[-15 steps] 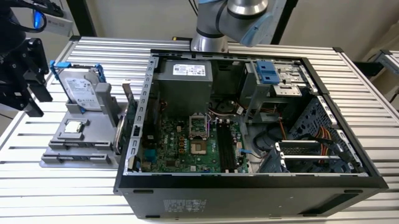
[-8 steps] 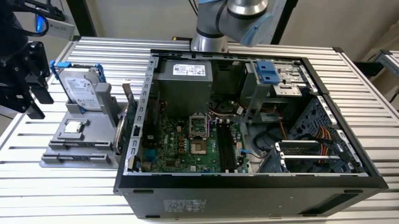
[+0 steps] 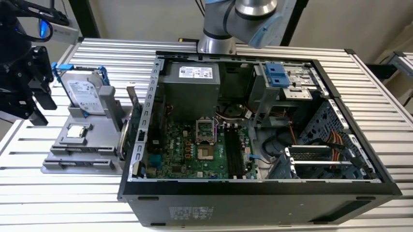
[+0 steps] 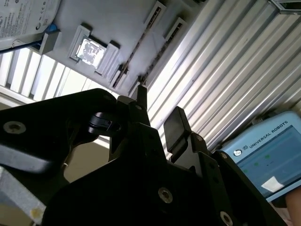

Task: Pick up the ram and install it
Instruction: 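Pick up the ram and move it above insertion slot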

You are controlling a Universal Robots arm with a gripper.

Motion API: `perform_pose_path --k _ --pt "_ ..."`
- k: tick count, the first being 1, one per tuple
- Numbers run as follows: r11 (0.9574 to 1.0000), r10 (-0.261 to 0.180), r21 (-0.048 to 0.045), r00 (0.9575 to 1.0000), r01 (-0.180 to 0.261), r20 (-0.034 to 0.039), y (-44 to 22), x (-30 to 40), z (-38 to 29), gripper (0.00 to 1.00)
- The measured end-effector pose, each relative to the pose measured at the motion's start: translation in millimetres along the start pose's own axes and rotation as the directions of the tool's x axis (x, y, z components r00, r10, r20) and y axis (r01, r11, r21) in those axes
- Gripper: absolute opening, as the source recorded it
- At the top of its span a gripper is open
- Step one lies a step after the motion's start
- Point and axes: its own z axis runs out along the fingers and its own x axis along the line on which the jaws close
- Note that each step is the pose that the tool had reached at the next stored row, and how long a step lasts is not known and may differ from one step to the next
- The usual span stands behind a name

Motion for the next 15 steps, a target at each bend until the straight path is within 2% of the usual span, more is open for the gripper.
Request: perform_pose_path --k 8,15 --pt "1.0 0.0 0.0001 1.0 0.0 -0.0014 -0.5 -0.3 5.3 1.0" --pt "1.0 0.0 -0.0005 1.0 0.0 -0.0029 -0.6 -0.3 6.1 1.0"
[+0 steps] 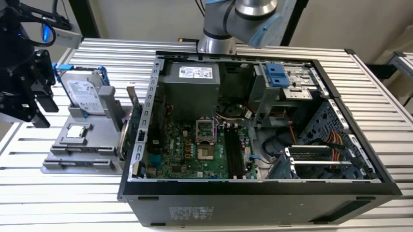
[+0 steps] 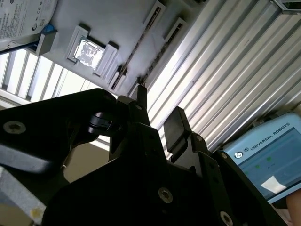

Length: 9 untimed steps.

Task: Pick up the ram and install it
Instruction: 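Pick up the ram and move it above insertion slot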

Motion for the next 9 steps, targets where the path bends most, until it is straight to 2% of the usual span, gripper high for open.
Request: perform_pose_path --k 9 --pt "1.0 0.0 0.0001 1.0 0.0 0.0 -0.1 -0.1 4.5 1.0"
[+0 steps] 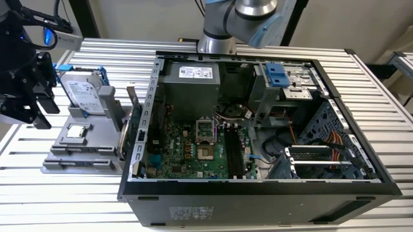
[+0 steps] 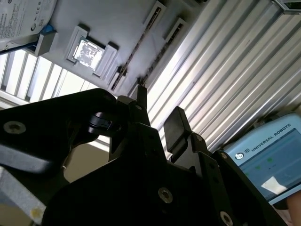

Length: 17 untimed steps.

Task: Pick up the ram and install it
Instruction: 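Pick up the ram and move it above insertion slot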

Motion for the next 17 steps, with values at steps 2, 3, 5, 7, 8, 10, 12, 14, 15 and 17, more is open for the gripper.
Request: perform_pose_path --k 2,3,5,7,8,10,12,14,15,17 --pt "1.0 0.0 -0.0001 1.0 0.0 0.0 -0.2 -0.1 1.7 1.0" --pt "1.0 0.0 -0.0002 1.0 0.0 -0.0002 -0.3 -0.1 2.5 1.0" --pt "1.0 0.0 -0.0002 1.0 0.0 -0.0002 -0.7 -0.1 4.4 1.0" --pt "1.0 0.0 -0.0001 1.0 0.0 -0.0001 -1.0 -0.3 6.3 1.0" --pt "1.0 0.0 -0.0001 1.0 0.0 0.0 -1.2 -0.5 7.3 1.0" --pt "1.0 0.0 -0.0002 1.0 0.0 -0.0001 -1.6 -0.9 8.9 1.0" --pt "1.0 0.0 -0.0001 1.0 0.0 0.0 -1.8 -1.5 10.6 1.0" --pt "1.0 0.0 -0.0001 1.0 0.0 0.0 -2.1 -2.1 12.3 1.0" --pt "1.0 0.0 -0.0001 1.0 0.0 0.0 -2.2 -2.3 13.2 1.0" --pt "1.0 0.0 0.0 1.0 0.0 0.0001 -2.2 -2.7 15.0 1.0"
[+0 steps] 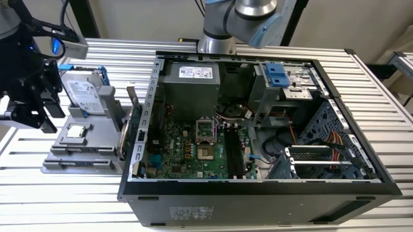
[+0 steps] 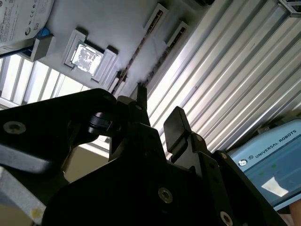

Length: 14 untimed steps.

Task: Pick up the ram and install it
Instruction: 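Pick up the ram and move it above insertion slot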

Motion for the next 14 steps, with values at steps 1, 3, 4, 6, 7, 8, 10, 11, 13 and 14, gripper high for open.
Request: perform_pose_path --k 1,3,4,6,7,8,10,11,13,14 --pt "1.0 0.0 0.0 1.0 0.0 -0.0001 0.0 -0.1 0.8 1.0" --pt "1.0 0.0 -0.0001 1.0 0.0 -0.0001 -0.1 -0.3 2.5 1.0" --pt "1.0 0.0 -0.0002 1.0 0.0 -0.0002 -0.1 -0.4 3.3 1.0" --pt "1.0 0.0 -0.0002 1.0 0.0 -0.0002 -0.1 -0.7 4.8 1.0" --pt "1.0 0.0 -0.0002 1.0 0.0 -0.0003 -0.1 -0.8 5.5 1.0" --pt "1.0 0.0 -0.0001 1.0 0.0 -0.0002 -0.1 -0.9 6.3 1.0" --pt "1.0 0.0 -0.0001 1.0 0.0 -0.0003 -0.1 -1.2 7.7 1.0" --pt "1.0 0.0 -0.0001 1.0 0.0 -0.0003 -0.1 -1.3 8.5 1.0" --pt "1.0 0.0 -0.0001 1.0 0.0 -0.0003 -0.1 -1.5 10.0 1.0" --pt "1.0 0.0 -0.0002 1.0 0.0 -0.0004 -0.2 -1.6 10.8 1.0"
